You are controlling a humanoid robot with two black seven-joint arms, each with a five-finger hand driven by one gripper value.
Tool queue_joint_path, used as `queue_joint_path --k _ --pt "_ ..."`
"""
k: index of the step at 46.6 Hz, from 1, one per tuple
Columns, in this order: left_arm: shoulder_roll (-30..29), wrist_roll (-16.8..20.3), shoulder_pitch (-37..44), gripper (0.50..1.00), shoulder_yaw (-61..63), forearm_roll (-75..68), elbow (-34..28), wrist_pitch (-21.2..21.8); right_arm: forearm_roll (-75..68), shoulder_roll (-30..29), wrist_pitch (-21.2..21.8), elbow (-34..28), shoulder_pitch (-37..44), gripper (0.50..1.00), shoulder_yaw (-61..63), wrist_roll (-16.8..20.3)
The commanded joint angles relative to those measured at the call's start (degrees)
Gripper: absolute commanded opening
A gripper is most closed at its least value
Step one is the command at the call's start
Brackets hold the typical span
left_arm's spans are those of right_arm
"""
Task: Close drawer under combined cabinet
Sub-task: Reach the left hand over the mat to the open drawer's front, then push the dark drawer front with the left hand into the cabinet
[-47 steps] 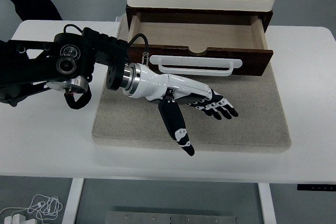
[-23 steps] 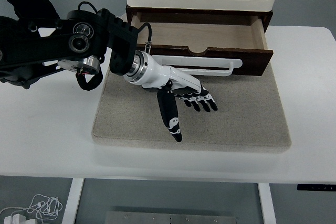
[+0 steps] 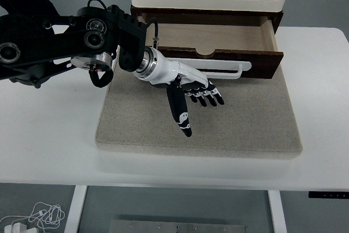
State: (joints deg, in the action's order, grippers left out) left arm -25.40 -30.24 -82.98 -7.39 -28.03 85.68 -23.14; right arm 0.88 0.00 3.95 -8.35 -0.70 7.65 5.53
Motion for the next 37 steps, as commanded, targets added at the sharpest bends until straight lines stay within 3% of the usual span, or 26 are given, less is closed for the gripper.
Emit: queue_joint_path --k 1,37 --pt "-0.09 0.0 0.01 1.0 0.01 0.0 -0.43 0.02 0.0 0.0 0.0 0.0 0.0 0.928 0.0 0.0" --pt "-0.27 0.0 -0.34 1.0 0.01 -0.18 -4.73 0.73 0.0 0.0 0.0 0.0 0.0 0.928 0.0 0.0"
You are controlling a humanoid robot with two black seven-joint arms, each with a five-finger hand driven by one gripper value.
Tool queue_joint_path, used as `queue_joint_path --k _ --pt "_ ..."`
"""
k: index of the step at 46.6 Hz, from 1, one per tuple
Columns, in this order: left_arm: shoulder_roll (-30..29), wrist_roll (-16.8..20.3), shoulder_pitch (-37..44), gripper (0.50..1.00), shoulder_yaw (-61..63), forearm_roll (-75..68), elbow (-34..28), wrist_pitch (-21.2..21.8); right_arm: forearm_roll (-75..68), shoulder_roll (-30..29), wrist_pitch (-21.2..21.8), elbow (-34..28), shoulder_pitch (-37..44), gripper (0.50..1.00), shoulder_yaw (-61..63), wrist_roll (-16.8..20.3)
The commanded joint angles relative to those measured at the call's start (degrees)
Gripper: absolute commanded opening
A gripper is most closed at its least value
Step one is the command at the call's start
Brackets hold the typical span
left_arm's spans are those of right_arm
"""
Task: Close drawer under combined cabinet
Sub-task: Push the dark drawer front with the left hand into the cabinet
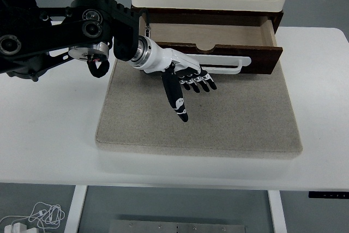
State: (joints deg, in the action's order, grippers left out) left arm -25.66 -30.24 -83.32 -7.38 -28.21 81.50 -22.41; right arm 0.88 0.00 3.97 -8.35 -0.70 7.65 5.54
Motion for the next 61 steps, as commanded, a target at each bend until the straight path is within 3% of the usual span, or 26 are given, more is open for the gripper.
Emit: queue_joint_path --k 1,61 --pt "0.0 0.0 -0.08 1.0 0.0 -0.09 -0.73 0.0 0.0 0.0 -0.01 0.0 0.0 0.928 0.0 0.0" --pt "1.66 0.53 0.35 1.0 -0.79 -2.29 -10.13 1.84 0.0 0.0 -0.01 0.0 0.0 0.928 0.0 0.0"
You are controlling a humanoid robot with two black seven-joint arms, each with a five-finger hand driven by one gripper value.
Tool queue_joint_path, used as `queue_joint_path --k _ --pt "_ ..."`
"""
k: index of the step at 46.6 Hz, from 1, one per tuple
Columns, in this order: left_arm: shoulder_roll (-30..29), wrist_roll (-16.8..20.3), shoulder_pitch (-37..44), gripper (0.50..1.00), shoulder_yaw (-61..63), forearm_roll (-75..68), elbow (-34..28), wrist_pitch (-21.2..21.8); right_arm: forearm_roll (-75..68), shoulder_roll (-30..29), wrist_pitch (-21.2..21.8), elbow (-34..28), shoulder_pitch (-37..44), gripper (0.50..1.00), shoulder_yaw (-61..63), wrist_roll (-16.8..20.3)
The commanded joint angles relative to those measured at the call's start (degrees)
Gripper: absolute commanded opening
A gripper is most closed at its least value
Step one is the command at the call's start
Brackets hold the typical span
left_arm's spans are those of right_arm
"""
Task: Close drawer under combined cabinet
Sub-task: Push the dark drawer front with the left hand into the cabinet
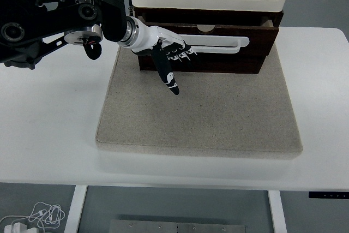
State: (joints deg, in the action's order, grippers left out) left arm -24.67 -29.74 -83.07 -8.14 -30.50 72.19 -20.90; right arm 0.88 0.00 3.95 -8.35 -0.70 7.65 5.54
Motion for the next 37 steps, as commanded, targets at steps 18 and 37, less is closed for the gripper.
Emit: queue_joint_path --k 18,37 --pt "2.79 0.21 0.28 1.0 -0.04 -0.44 -4.6 1.12 0.0 0.0 0.0 0.0 -0.01 0.926 0.0 0.0" --pt "3.14 0.39 0.63 1.0 -0.12 -1.58 -6.71 2.88 0.0 0.0 0.0 0.0 -0.01 0.928 0.0 0.0"
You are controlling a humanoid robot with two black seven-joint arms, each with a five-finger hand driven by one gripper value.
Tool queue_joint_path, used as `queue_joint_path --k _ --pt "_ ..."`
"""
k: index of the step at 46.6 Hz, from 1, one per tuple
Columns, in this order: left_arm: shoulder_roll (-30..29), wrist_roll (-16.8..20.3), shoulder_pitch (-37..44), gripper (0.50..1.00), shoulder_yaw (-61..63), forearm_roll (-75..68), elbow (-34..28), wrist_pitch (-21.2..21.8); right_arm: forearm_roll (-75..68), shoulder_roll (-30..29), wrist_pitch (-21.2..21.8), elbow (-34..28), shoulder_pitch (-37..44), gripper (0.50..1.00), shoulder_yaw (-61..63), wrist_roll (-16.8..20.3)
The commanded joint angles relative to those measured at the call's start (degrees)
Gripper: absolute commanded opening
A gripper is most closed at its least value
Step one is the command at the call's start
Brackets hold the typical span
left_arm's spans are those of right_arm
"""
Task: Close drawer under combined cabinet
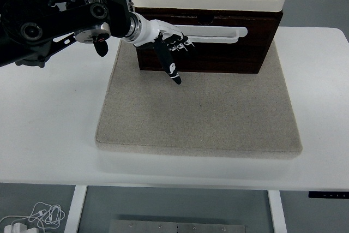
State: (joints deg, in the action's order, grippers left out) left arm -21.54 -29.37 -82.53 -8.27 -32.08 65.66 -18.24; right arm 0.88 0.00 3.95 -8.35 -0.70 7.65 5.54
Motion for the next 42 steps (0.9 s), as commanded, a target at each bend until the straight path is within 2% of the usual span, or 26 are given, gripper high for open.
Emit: queue_joint_path --k 1,14,31,36,42 --pt "0.01 0.01 0.09 1.0 0.0 0.0 -0.35 0.31 0.0 0.0 0.0 0.0 0.0 0.928 0.0 0.0" --pt "0.1 0.1 0.09 1.0 0.0 0.18 -0.35 0.31 0.0 0.0 0.0 0.0 0.0 0.928 0.0 0.0" --pt "-0.78 0.8 0.27 1.0 -2.98 0.97 5.53 -2.85 0.0 0.0 0.0 0.0 0.0 0.928 0.0 0.0" --pt "-1.39 2.91 0.35 1.0 -6.23 1.14 7.99 -3.82 0.0 0.0 0.0 0.0 0.0 0.928 0.0 0.0" --pt "-1.75 8.7 0.44 1.0 -11.06 1.14 8.88 -3.91 0.0 0.0 0.0 0.0 0.0 0.928 0.0 0.0"
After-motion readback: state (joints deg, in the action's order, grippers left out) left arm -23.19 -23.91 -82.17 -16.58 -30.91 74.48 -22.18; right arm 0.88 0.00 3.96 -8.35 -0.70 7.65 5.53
